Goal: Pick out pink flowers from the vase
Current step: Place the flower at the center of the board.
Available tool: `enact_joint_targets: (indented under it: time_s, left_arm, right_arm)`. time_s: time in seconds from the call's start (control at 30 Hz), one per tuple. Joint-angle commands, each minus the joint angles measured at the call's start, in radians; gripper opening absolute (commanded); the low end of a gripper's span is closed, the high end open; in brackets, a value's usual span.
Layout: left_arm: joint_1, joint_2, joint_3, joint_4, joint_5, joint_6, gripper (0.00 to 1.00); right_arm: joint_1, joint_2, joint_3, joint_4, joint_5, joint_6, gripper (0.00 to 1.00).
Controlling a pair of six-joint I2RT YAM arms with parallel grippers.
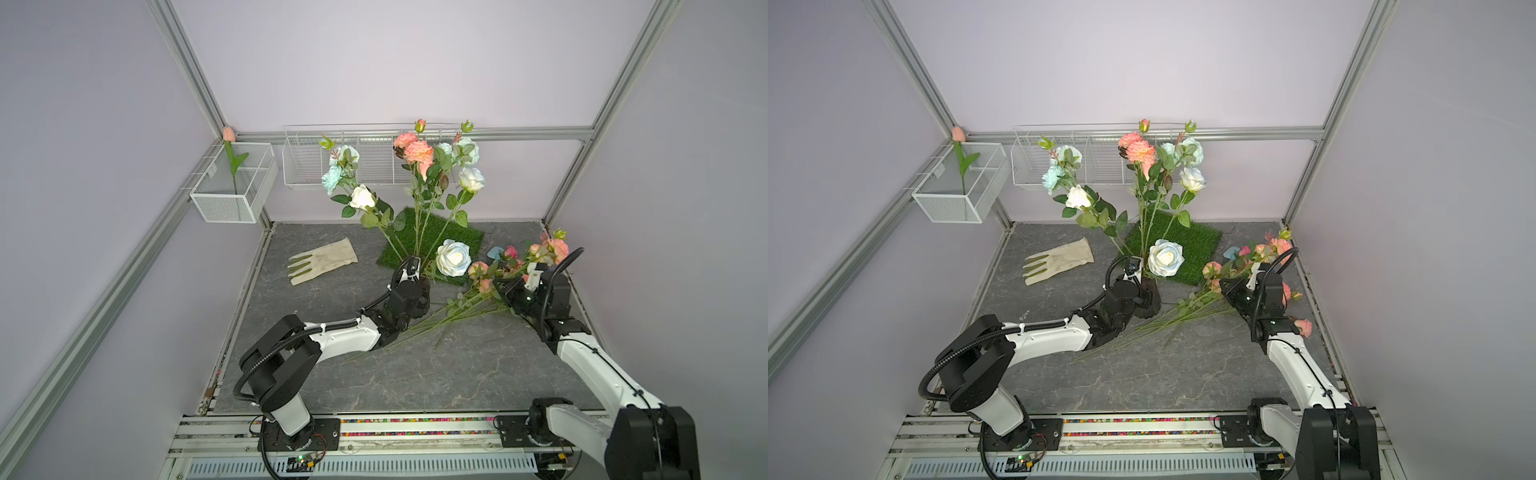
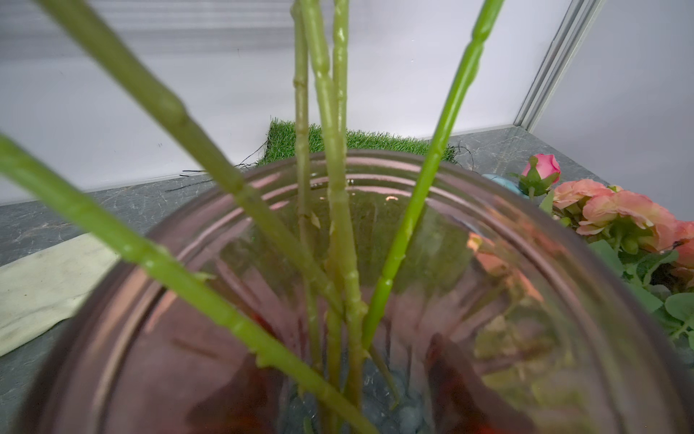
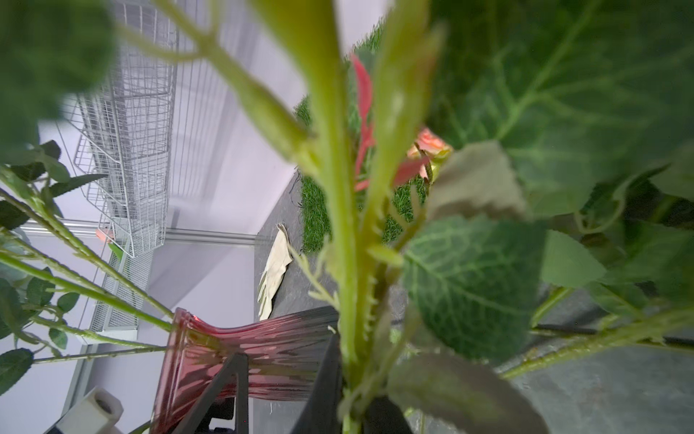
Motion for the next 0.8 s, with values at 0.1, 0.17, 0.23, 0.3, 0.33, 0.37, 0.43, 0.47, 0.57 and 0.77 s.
enact_joint_targets:
  time_s: [0.1,0.17,0.23,0.3,0.33,0.37,0.43,0.47,0.57,0.77]
  left_arm:
    - [0.003,0.054,-0.036,-0.159,0.054,-0.031,0.0]
    - [0.004,0.052,-0.037,-0.162,0.051,-0.031,0.0]
    - [0.004,0.052,-0.035,-0.164,0.052,-0.03,0.0]
    - [0.004,0.053,-0.033,-0.166,0.051,-0.027,0.0]
    - [0.004,0.052,-0.034,-0.166,0.051,-0.025,0.0]
    - [0.004,0.051,-0.035,-0.166,0.048,-0.026,0.0]
    - [0.004,0.05,-0.038,-0.162,0.045,-0.025,0.0]
    - [0.004,0.05,-0.039,-0.16,0.045,-0.026,0.0]
    - [0.004,0.046,-0.04,-0.16,0.042,-0.026,0.0]
    - [0.004,0.034,-0.041,-0.165,0.036,-0.025,0.0]
  right_arm:
    - [0.027,0.141,-0.024,0.173,0.018,0.051,0.11]
    - [0.03,0.188,-0.028,0.21,0.012,0.068,0.12]
    - [0.034,0.231,-0.031,0.243,0.006,0.091,0.14]
    - [0.039,0.27,-0.032,0.269,0.001,0.11,0.18]
    - [0.041,0.278,-0.031,0.271,0.002,0.116,0.21]
    - [0.043,0.286,-0.03,0.269,0.004,0.121,0.29]
    - [0.047,0.286,-0.024,0.247,0.022,0.121,0.45]
    - [0.048,0.277,-0.019,0.213,0.042,0.112,0.5]
    - [0.069,0.214,0.025,0.022,0.149,0.033,0.57]
    - [0.112,0.046,0.114,-0.308,0.422,-0.085,0.62]
